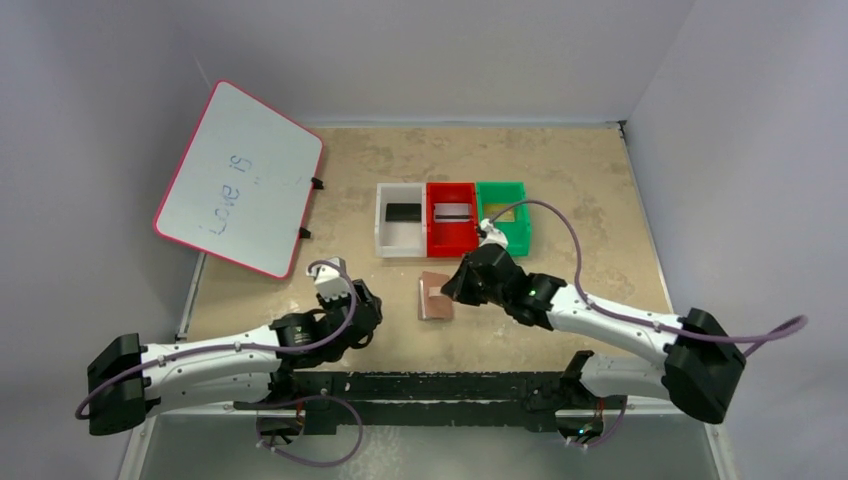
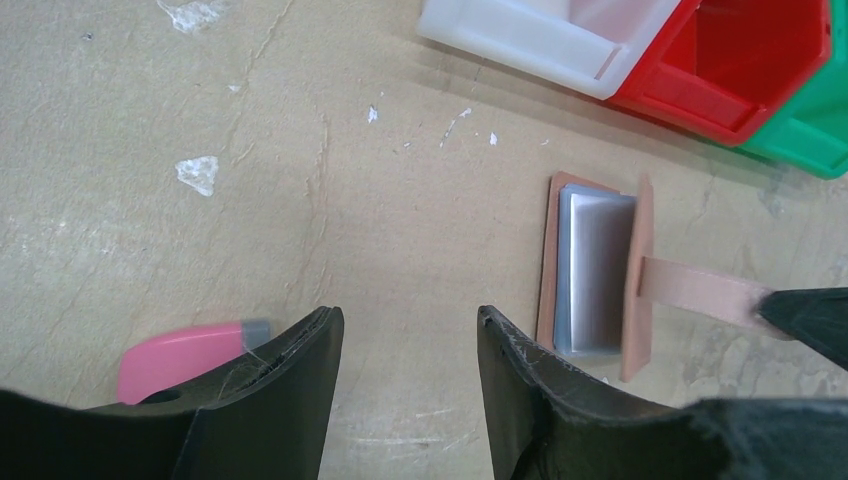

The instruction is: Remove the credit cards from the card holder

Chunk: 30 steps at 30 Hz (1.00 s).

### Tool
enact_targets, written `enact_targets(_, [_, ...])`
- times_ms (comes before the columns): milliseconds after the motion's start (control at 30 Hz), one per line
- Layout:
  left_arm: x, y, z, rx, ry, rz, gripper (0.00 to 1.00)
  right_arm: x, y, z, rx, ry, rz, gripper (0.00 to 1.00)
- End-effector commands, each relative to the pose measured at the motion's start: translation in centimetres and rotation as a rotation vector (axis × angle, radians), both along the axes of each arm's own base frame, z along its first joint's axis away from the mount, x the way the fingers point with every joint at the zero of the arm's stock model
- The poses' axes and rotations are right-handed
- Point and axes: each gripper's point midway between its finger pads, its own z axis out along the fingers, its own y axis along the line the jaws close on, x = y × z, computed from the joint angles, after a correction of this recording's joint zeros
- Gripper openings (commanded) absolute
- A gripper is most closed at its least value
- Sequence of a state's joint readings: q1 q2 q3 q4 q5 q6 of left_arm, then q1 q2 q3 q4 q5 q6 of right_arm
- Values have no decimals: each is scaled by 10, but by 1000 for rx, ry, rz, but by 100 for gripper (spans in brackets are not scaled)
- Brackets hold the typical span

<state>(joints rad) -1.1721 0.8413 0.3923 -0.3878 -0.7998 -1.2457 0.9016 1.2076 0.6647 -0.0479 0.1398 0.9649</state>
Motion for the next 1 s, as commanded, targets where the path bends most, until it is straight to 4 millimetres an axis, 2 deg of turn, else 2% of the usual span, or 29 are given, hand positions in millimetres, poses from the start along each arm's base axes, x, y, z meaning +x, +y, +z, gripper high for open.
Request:
enact_targets(0, [7,-24,22,-51,-26,-29,52,5,-35,8,15,-28,-171,0])
enact_targets(167, [9,-43,25,-28,-19,-93,52,4,-75,-12,21,18,-307,0])
enact_targets(333, [9,-76,32,-53,-9,-191,53,-5,-120,-44,-92,134,-509,5])
enact_targets(433, [10,-97,39,-63,-10,-248,53,-7,-129,-53,-131,163,-562,5])
enact_targets(633, [16,-135,46,-59,-13,-323,55,-5,-132,-68,-173,187,-601,6])
enact_targets(800, [18,-164,39,-70,5,-372,55,-1,-133,-70,-188,178,-603,7])
enact_targets(967, [18,-180,28,-84,29,-385,55,-2,-132,-72,-172,176,-596,7])
